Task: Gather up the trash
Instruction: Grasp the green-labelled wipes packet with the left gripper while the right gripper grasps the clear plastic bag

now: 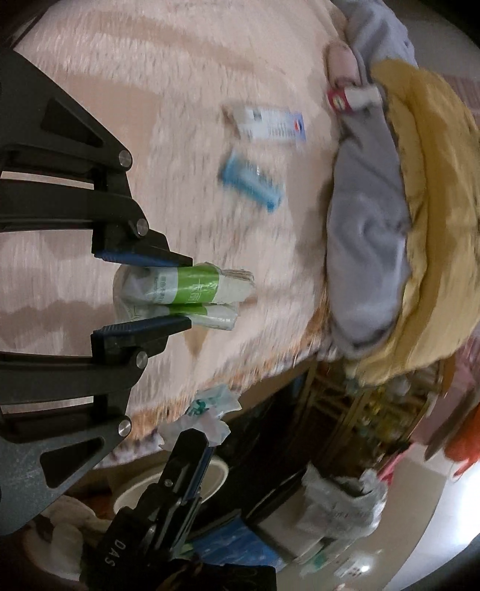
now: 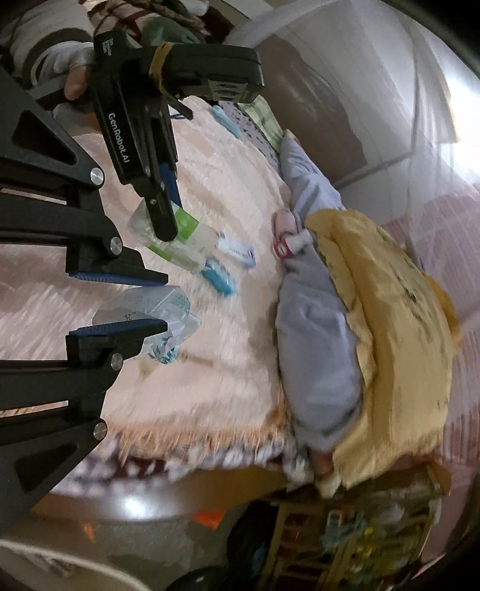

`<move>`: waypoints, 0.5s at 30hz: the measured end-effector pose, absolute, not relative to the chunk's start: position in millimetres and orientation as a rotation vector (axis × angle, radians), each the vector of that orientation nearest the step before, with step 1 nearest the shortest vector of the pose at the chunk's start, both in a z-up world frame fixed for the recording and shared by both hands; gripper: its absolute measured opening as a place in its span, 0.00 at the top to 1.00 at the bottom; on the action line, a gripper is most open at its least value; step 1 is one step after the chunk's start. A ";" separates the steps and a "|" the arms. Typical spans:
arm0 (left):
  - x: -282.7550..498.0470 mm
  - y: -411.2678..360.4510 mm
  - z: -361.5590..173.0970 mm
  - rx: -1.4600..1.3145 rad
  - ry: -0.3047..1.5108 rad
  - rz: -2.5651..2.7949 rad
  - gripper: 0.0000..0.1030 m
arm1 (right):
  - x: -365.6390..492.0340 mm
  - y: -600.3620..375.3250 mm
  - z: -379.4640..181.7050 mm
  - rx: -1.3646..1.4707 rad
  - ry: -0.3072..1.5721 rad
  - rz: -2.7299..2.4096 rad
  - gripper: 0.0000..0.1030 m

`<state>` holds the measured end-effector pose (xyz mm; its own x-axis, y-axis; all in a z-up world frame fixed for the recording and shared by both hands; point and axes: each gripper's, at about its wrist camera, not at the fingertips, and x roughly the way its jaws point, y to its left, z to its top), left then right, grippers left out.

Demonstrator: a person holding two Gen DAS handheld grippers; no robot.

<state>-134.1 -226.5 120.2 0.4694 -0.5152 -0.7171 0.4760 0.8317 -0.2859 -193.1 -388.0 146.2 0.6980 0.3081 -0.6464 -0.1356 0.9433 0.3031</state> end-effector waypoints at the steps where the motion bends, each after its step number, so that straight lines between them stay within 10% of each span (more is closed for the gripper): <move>1: -137.3 -235.2 120.5 -0.042 0.896 -0.621 0.78 | -195.7 -392.8 146.5 0.242 0.758 0.238 0.83; 15: -174.1 -357.6 126.1 0.031 0.919 -0.826 0.78 | -265.9 -507.9 150.9 0.310 0.714 0.021 0.83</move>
<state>-174.1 -357.6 126.1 0.3292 -0.6190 -0.7131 0.6437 0.6996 -0.3101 -265.9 -507.9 150.9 0.7576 0.1237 -0.6409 0.0864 0.9542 0.2863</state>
